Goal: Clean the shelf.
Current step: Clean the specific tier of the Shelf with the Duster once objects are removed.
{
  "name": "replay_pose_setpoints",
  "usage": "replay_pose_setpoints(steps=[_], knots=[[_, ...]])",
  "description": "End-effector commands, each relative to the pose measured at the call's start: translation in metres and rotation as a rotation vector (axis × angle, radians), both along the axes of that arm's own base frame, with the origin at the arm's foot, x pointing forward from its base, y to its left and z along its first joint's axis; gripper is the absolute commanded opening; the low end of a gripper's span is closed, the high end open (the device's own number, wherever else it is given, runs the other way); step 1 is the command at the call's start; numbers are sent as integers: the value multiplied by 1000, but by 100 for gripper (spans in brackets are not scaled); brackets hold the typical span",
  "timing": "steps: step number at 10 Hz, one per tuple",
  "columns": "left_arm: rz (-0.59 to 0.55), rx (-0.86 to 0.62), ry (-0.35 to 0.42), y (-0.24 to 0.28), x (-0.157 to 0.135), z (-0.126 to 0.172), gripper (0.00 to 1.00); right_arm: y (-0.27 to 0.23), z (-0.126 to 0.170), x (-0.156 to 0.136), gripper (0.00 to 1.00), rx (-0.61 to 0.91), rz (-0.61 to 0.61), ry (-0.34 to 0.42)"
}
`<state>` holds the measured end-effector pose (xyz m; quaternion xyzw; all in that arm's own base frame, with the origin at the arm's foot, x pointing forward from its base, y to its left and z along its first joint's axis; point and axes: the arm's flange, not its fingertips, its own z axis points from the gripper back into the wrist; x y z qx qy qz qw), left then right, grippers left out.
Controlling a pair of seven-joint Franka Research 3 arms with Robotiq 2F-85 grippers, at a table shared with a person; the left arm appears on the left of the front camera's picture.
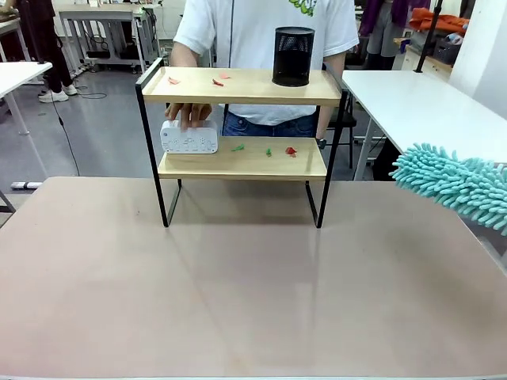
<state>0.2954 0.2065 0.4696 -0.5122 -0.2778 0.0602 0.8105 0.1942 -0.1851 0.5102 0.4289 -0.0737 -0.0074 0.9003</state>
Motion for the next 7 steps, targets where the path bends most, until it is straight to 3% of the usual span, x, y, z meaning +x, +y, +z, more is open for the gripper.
replay_pose_setpoints(steps=[1,7], knots=[[-3,-11,-36,-1,2,0,100,0,3,-3,9,3,-1,-3],[-3,-11,-36,-1,2,0,100,0,3,-3,9,3,-1,-3]])
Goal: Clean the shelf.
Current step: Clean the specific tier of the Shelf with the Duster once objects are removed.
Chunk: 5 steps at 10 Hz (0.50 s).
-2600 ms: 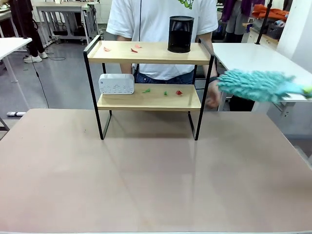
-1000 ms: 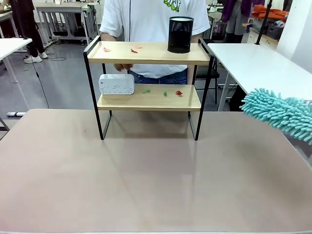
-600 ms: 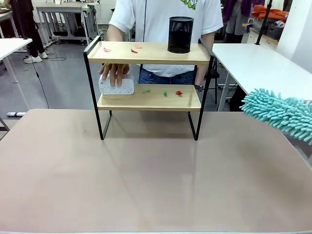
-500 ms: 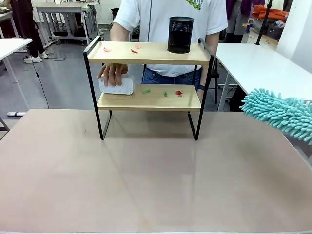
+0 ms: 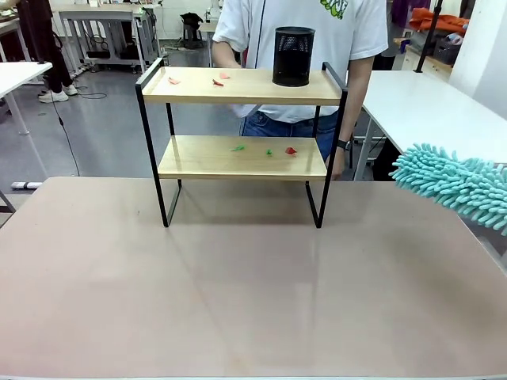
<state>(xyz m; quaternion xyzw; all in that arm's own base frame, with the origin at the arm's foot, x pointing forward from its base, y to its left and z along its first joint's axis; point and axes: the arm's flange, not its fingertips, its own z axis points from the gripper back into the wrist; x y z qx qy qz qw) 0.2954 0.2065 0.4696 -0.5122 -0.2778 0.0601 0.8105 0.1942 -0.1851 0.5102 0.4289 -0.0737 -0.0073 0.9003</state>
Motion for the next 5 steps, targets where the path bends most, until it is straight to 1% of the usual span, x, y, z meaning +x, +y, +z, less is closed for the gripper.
replay_pose_setpoints(steps=[1,2,3,4,5], knots=[[-3,-11,-36,-1,2,0,100,0,0,0,12,0,0,0],[-3,-11,-36,-1,2,0,100,18,11,-14,12,38,76,-30],[-3,-11,-36,-1,2,0,100,43,24,-36,12,58,222,-41],[-3,-11,-36,-1,2,0,100,71,33,-55,12,-15,306,-73],[-3,-11,-36,-1,2,0,100,97,35,-66,12,-68,397,-82]])
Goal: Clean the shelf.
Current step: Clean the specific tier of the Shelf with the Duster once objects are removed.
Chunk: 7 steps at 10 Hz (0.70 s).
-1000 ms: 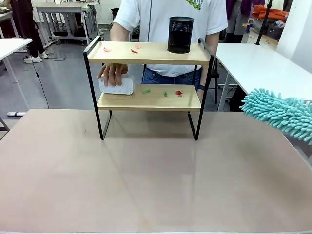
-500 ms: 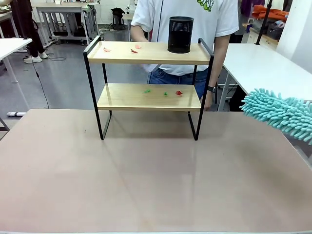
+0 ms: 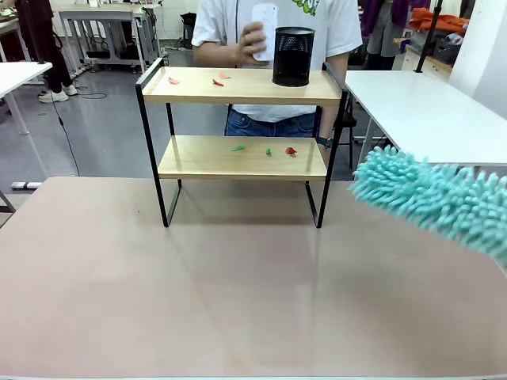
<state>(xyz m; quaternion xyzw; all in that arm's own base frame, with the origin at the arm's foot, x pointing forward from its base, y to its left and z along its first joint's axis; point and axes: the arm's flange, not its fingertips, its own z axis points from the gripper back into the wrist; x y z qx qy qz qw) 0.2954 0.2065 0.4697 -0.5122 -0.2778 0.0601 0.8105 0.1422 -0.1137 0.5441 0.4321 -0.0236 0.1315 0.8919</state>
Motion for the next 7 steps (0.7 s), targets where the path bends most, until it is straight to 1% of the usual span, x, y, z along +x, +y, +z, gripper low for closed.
replay_pose_setpoints(steps=[1,2,3,5,7], knots=[[-3,-10,-36,-1,2,0,100,55,0,-21,12,-134,160,-85],[-3,-10,-36,-1,2,0,100,86,-1,-19,12,-168,240,-125],[-3,-10,-36,-1,2,0,100,107,-6,-5,12,-188,215,-152],[-3,-10,-36,-1,2,0,100,139,-12,23,12,-198,99,-200],[-3,-10,-36,-1,2,0,100,166,-9,51,12,-209,-93,-274]])
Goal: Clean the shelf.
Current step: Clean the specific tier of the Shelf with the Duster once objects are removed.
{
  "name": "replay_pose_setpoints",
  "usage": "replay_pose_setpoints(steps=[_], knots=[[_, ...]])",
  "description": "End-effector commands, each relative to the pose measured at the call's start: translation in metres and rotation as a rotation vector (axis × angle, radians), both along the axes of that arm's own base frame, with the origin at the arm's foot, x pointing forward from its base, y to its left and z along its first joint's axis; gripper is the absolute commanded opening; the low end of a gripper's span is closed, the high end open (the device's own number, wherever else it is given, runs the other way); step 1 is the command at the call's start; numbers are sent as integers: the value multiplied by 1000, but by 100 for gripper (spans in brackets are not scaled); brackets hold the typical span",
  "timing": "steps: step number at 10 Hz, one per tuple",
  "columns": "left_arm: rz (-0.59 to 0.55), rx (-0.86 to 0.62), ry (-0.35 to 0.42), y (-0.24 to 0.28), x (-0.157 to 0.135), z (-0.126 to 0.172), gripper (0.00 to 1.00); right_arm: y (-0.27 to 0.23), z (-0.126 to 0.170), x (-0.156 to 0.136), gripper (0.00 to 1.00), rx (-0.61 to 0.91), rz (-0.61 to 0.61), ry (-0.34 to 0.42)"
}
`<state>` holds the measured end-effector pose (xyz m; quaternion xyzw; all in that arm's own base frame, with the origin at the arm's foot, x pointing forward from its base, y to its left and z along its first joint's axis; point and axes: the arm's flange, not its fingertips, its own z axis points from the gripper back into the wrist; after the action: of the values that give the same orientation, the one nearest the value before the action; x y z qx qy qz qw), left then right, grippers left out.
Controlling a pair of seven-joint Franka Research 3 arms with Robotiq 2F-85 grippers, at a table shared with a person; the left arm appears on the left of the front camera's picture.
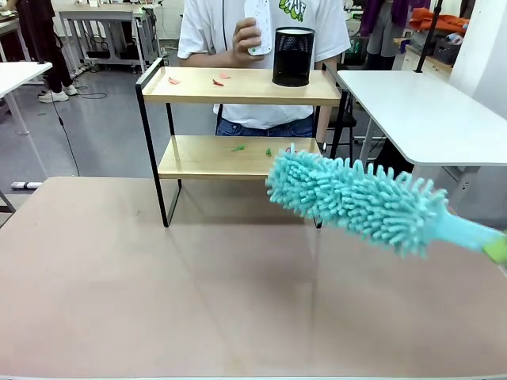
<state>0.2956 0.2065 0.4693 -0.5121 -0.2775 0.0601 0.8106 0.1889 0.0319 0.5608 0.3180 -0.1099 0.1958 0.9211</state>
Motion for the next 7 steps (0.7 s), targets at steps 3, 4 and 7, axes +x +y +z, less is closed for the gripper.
replay_pose_setpoints(steps=[3,4,7], knots=[[-3,-11,-36,-1,2,0,100,39,-38,33,12,-24,-172,4],[-3,-11,-36,-1,2,0,100,23,-3,31,12,-17,-124,-28],[-3,-11,-36,-1,2,0,100,23,-3,31,12,-17,-124,-28]])
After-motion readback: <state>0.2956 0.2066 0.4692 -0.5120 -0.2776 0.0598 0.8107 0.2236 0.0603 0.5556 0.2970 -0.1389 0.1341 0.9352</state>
